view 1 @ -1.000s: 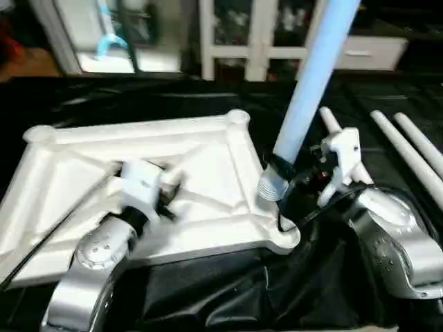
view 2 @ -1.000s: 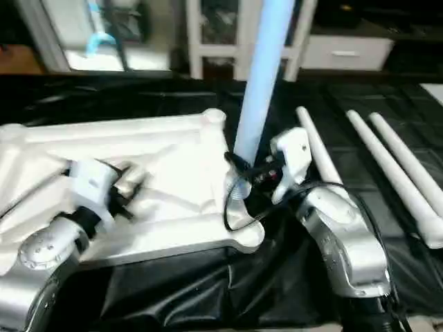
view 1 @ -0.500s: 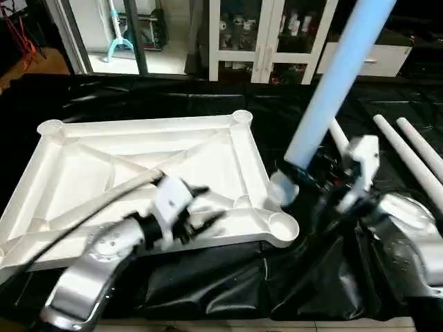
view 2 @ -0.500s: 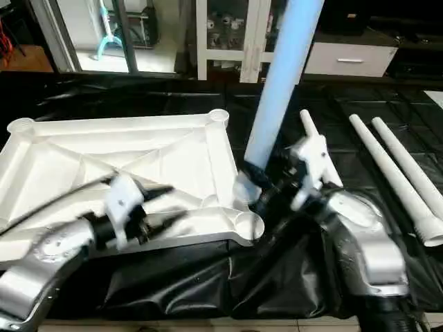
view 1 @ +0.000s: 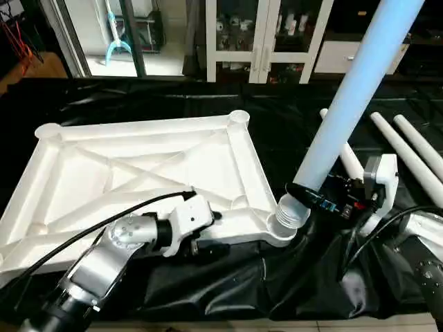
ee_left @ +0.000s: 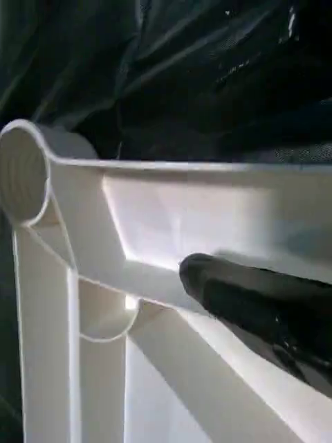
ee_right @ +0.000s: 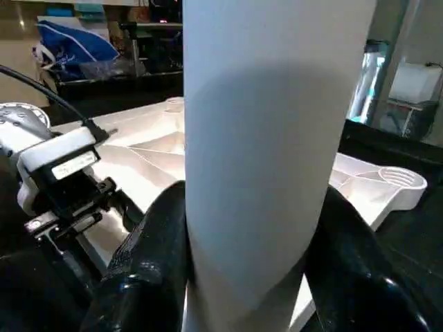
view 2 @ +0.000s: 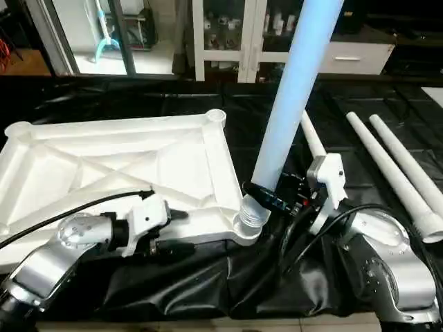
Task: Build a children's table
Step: Insert table leg to table base
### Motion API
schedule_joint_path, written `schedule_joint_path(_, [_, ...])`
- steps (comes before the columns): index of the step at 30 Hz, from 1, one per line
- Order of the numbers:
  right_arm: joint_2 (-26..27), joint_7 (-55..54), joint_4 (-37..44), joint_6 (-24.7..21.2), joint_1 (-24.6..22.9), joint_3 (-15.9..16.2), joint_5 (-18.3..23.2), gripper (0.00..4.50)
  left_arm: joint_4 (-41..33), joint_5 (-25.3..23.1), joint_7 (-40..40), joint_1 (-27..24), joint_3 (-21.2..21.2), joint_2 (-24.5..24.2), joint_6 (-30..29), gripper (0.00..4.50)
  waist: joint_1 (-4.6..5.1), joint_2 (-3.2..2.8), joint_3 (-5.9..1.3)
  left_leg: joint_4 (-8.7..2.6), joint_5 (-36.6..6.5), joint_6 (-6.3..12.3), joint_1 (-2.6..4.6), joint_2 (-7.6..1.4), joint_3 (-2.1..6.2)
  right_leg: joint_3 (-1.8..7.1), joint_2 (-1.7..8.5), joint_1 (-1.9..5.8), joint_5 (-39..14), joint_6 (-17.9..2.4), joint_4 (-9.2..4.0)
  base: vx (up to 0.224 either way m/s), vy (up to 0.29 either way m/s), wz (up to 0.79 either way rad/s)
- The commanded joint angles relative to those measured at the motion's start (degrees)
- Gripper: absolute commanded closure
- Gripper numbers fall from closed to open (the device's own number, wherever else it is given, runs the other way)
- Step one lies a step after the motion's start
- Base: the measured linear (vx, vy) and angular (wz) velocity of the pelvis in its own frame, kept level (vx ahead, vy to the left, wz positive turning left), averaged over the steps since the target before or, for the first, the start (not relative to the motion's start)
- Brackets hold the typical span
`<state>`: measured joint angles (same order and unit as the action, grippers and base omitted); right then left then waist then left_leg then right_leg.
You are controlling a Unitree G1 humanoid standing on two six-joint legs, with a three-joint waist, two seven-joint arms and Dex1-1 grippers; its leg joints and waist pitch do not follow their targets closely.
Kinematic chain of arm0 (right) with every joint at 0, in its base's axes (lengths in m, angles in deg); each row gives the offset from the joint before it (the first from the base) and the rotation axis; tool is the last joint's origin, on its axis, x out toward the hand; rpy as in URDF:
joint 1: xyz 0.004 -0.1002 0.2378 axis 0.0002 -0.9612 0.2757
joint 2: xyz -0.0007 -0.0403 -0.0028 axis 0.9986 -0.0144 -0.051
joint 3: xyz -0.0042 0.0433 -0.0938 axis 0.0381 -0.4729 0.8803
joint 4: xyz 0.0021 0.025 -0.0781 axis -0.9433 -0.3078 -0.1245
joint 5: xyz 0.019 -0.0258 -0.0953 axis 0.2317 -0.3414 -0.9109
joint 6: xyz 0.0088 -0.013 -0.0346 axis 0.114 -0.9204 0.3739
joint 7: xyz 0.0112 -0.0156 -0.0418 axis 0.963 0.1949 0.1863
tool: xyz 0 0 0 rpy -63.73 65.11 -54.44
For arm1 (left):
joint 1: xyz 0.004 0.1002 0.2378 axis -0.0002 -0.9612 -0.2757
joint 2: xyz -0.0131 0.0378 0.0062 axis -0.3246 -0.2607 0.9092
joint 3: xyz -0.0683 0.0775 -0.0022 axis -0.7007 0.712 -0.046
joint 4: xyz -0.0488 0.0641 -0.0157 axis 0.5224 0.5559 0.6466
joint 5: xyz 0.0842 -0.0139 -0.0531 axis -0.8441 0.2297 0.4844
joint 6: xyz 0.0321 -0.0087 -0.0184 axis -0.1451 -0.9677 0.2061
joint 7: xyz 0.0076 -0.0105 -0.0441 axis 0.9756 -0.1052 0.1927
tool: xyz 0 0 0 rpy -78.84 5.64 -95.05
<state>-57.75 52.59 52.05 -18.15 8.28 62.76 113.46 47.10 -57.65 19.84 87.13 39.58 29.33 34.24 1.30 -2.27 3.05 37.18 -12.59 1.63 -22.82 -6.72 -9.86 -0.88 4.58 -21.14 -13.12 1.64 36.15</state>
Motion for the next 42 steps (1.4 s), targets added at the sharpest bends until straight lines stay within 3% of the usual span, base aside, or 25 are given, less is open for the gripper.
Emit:
schedule_joint_path(1, [-0.1,0.1,1.6,0.4,0.2,-1.4,-0.2,2.66,1.0,-1.1,-0.7,1.1,0.8,-0.8,0.8,1.60,0.24,0.23,-3.59,-5.00,-4.2,5.99,1.92,-6.05,2.42,1.65,4.01,1.91,6.9,-19.5,-3.16,0.000,0.000,0.00])
schedule_joint_path(6, [0.0,-0.9,2.5,0.1,-0.5,-1.0,-0.1,2.66,0.8,0.5,-2.8,1.9,0.7,0.0,0.7,2.13,0.15,-0.18,-3.41,-5.04,-3.7,6.47,1.76,-6.04,2.51,1.59,4.09,1.90,6.3,-19.6,-3.14,0.000,0.000,0.00])
schedule_joint_path(11, [-0.6,-1.3,2.6,0.1,-0.5,-0.7,0.3,2.66,1.6,-1.1,-4.5,1.7,1.3,-1.8,1.7,2.51,0.22,0.02,-3.18,-5.09,-3.8,7.12,1.68,-5.99,2.46,1.61,4.14,1.85,5.5,-19.4,-3.24,0.000,0.000,0.00])
schedule_joint_path(32, [-0.7,-1.1,1.4,-0.1,2.0,0.3,-0.1,2.66,1.1,-2.6,-5.8,0.4,1.8,-3.6,2.1,4.23,0.52,0.69,-2.68,-5.65,-7.5,5.48,1.80,-6.13,2.35,1.79,4.11,1.39,-1.3,-18.2,-3.88,0.000,0.000,0.00])
schedule_joint_path(38, [-0.2,-1.7,1.0,-0.3,2.7,0.3,-0.2,2.66,1.9,-4.4,-5.1,0.3,2.0,-4.1,3.2,4.40,0.59,0.70,-2.63,-5.73,-7.2,5.38,1.79,-6.13,2.34,1.85,4.13,1.34,-0.5,-18.0,-3.88,0.000,0.000,0.00])
schedule_joint_path(42, [1.1,-3.5,-0.3,-0.7,4.4,0.5,-0.3,2.66,3.1,-5.3,-4.6,0.3,1.4,-5.0,3.9,4.40,0.72,0.76,-2.42,-5.91,-8.8,4.65,1.86,-6.10,2.33,1.89,4.12,1.11,-3.3,-17.8,-4.14,0.000,0.000,0.00])
